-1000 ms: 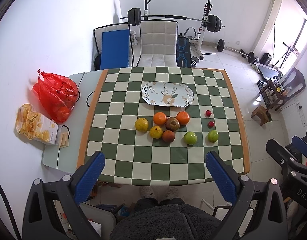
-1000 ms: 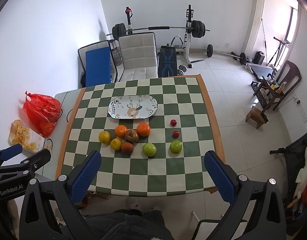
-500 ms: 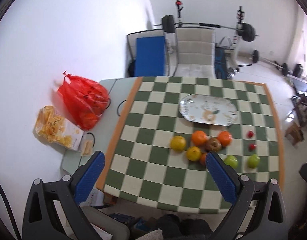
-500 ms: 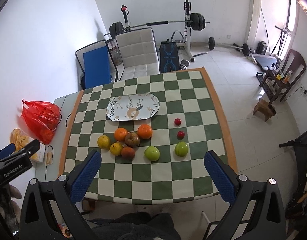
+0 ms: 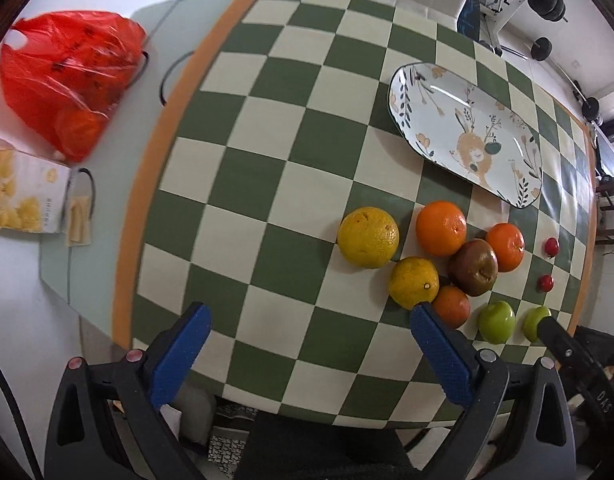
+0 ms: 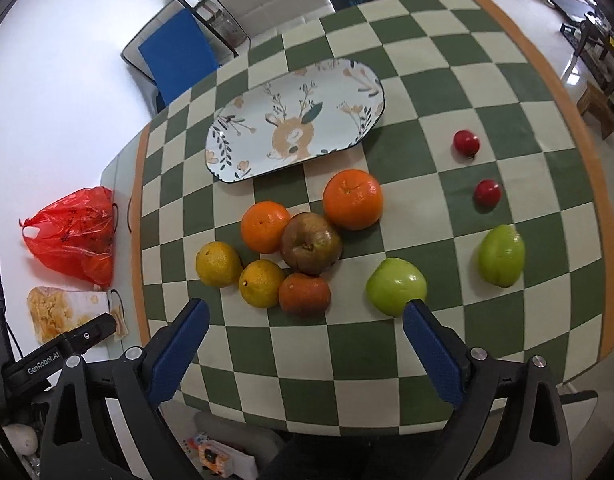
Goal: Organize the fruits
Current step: 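Grasp the large yellow citrus with the left tool while the right tool grasps the brown apple, then carry both fruits onto the floral plate and open both tools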
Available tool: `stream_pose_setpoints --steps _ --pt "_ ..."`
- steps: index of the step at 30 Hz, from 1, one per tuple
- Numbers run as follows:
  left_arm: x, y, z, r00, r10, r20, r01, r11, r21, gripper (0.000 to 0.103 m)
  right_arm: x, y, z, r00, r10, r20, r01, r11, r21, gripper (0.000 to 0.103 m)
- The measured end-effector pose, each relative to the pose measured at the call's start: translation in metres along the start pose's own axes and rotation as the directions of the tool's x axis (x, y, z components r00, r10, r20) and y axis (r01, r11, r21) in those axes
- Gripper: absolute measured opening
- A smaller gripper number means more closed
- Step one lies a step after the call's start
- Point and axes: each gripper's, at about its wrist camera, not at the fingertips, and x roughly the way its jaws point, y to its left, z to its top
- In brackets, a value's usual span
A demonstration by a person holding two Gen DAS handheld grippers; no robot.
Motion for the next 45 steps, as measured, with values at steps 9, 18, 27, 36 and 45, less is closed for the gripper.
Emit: stream_pose_setpoints --steps 9,18,27,36,45 --pt "0.092 -0.028 0.060 0.970 -0.158 -0.187 0.162 0.987 0.009 0.088 0.093 0.009 0.027 0.991 -0.042 -0.126 0.054 0.995 0.090 0.088" --pt "0.105 -0.046 0.067 0.970 -0.143 -0.196 0.163 0.982 0.091 0.060 0.133 0.005 0.038 0.986 -0.012 -0.165 0.040 0.986 0.164 0.085" --pt "0.111 -0.046 0.071 0.970 -0.141 -0.198 0.162 0.982 0.097 0.061 0.153 0.005 0.042 0.980 -0.079 -0.185 0.104 0.986 0.129 0.070" --pt "0.123 -0.049 0.076 0.968 -0.129 -0.216 0.152 0.984 0.093 0.060 0.157 -0.001 0.043 0.970 -0.113 -0.215 0.140 0.983 0.118 0.071" --pt "0.114 -0.059 0.065 0.972 -0.118 -0.203 0.148 0.979 0.139 0.059 0.166 -0.002 0.038 0.966 -0.122 -0.227 0.152 0.981 0.118 0.070"
